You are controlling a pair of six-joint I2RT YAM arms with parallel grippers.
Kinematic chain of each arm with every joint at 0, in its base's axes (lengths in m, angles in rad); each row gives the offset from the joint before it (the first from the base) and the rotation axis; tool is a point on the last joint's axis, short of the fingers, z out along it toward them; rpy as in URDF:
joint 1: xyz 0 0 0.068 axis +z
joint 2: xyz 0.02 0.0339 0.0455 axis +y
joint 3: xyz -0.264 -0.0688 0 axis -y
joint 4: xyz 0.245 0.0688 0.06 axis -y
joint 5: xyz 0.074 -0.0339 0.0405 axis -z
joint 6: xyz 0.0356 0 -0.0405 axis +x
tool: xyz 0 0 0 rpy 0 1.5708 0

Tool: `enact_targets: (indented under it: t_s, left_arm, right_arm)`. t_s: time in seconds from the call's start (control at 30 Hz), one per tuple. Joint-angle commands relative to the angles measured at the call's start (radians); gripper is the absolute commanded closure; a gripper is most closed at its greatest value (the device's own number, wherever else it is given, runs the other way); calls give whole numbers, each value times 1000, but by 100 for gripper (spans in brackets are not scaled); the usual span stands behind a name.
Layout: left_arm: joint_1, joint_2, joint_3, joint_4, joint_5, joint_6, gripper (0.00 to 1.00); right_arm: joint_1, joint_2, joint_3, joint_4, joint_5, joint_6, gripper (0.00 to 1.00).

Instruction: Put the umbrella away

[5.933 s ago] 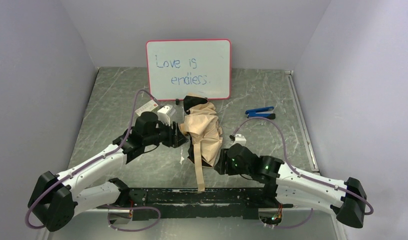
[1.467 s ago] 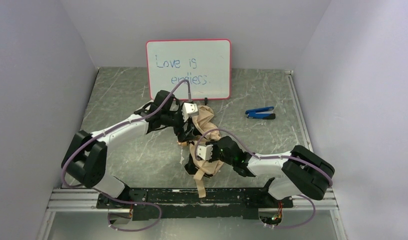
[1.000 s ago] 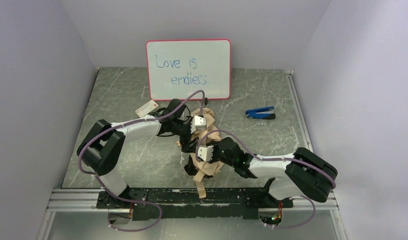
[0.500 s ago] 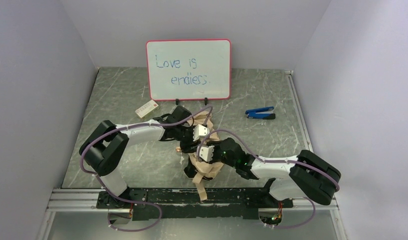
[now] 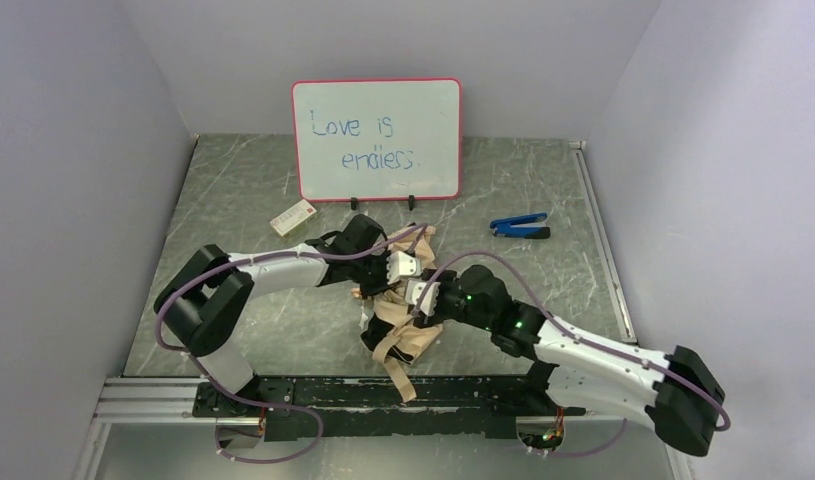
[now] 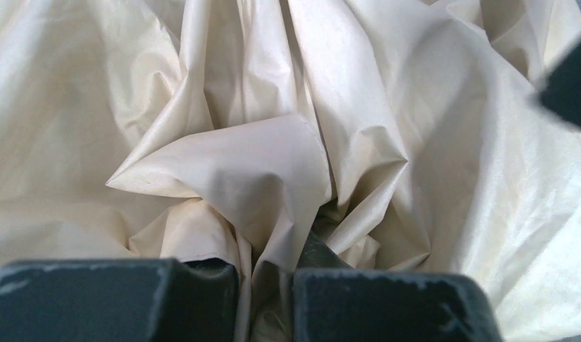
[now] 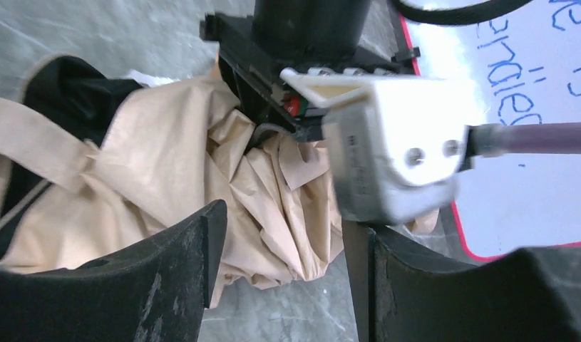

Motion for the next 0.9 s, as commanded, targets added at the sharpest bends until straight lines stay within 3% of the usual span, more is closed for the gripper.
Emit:
enact_targets:
  t_s: [0.0, 0.17, 0.33, 0.53, 0.63, 0.73, 0.87]
  left_arm:
    - [-7, -38, -61, 38, -89, 44, 94]
    - [-8, -100, -129, 114, -115, 78, 94]
    - [-10, -188, -215, 223, -174, 108, 94]
    - [-67, -267, -317, 330, -268, 171, 94]
    - [-117, -285, -372, 390, -354, 203, 93]
    - [-171, -280, -426, 473, -458, 253, 93]
    - [-225, -255, -472, 573, -588, 299, 93]
  right_arm:
    - [6, -122, 72, -249, -108, 123, 36]
    - [5, -283, 79, -273, -63, 307, 36]
    - [4, -371, 129, -325, 149, 509, 38]
    - [-16, -273, 238, -412, 410, 708, 39]
    - [-95, -141, 297, -429, 314, 710, 35]
    - [-276, -18, 350, -390, 64, 753, 32]
    - [-440, 164, 482, -384, -58, 807, 32]
